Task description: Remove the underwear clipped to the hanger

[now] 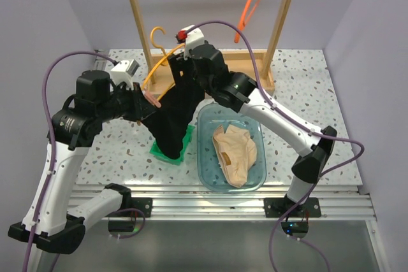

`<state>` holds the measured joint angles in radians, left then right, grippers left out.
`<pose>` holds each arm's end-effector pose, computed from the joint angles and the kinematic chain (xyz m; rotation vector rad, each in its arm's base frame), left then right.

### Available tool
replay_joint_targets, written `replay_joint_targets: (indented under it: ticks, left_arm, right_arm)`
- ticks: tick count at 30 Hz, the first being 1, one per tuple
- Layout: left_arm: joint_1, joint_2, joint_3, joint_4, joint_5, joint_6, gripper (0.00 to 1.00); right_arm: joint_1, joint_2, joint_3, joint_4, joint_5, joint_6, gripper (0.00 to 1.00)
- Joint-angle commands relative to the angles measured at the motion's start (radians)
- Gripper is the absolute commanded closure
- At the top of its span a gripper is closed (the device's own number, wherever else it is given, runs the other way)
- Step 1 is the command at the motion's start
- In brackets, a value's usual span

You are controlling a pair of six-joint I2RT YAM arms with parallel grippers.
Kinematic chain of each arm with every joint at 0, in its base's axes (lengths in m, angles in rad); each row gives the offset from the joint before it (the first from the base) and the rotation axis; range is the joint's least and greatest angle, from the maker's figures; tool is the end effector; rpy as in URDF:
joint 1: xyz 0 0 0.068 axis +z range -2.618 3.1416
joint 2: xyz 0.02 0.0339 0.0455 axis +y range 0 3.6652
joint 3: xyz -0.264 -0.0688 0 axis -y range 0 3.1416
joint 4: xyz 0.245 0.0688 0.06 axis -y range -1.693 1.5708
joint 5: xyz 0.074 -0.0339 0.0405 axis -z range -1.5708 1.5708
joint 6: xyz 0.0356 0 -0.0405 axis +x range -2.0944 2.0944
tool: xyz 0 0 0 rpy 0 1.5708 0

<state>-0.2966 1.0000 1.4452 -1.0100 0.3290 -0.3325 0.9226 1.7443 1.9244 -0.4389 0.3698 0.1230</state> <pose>0.1531 -0.0588 0.4377 0.1598 2.1818 -0.7148 0.2514 0.3107 0.4490 -0.4649 1.7702 0.4027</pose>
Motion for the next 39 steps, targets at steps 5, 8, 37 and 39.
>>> replay_joint_targets:
  ticks: [5,8,37,39]
  left_arm:
    - [0.004,-0.021,0.034,0.002,0.082,0.001,1.00]
    - [0.004,-0.021,0.034,0.004,0.104,0.003,1.00]
    - [0.004,-0.018,0.031,0.047,0.153,-0.060,1.00]
    - [0.004,-0.017,0.029,0.048,0.124,-0.066,1.00]
  right_arm:
    - [-0.027,0.029,0.110,0.029,0.077,-0.077,0.24]
    - [-0.059,0.032,0.116,0.011,0.006,-0.051,0.28]
    - [-0.194,0.041,0.128,-0.130,-0.247,0.095,0.99]
    - [-0.195,0.020,0.082,-0.117,-0.236,0.093,0.99]
